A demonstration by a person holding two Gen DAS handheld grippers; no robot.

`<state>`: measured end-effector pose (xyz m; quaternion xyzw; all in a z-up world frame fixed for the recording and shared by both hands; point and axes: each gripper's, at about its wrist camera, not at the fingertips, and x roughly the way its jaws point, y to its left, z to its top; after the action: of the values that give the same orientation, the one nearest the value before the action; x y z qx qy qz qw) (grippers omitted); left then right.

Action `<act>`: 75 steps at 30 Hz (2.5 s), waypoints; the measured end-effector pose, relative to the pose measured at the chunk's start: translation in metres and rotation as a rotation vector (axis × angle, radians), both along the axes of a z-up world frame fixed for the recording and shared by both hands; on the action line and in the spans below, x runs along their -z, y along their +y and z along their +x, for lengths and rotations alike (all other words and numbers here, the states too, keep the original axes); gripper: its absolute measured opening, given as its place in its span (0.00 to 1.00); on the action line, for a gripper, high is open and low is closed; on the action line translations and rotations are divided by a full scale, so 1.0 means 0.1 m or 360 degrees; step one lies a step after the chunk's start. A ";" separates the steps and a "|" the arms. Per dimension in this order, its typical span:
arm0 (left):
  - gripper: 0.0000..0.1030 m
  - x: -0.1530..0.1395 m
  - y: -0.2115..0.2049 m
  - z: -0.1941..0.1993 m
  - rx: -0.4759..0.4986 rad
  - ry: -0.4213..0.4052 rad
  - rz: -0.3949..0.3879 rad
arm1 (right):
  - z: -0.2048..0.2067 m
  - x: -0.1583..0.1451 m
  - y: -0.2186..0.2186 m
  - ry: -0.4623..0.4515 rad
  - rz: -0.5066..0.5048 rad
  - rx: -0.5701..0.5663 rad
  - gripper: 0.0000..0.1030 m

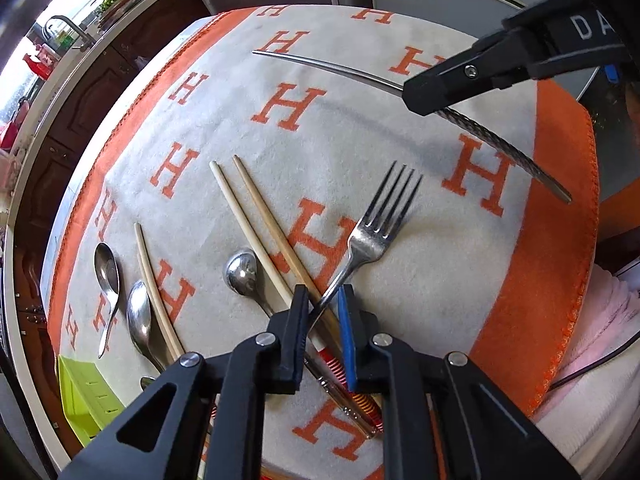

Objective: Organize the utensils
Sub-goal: 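Grasp a long steel chopstick with the right gripper while the left gripper grasps the steel fork, then carry the fork with the left gripper into the tray while the right gripper drops the steel chopstick in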

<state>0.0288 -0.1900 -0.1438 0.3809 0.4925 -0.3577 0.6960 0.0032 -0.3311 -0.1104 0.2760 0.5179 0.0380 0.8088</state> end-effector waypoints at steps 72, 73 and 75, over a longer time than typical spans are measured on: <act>0.24 0.00 1.07 0.38 -0.0947 0.0065 -0.0398 | 0.10 -0.03 0.79 0.0005 0.0123 -0.0376 0.05; 0.08 -0.01 1.07 0.37 -0.0936 0.0051 -0.0409 | 0.10 -0.03 0.79 0.0006 0.0123 -0.0374 0.05; 0.03 -0.01 1.11 0.39 -0.0951 0.0080 -0.0447 | 0.10 -0.02 0.79 0.0009 0.0120 -0.0369 0.05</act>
<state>0.0678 -0.0787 -0.1426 0.1108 0.5454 -0.2114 0.8035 0.0134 -0.2524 -0.1082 0.2444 0.5467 0.1500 0.7867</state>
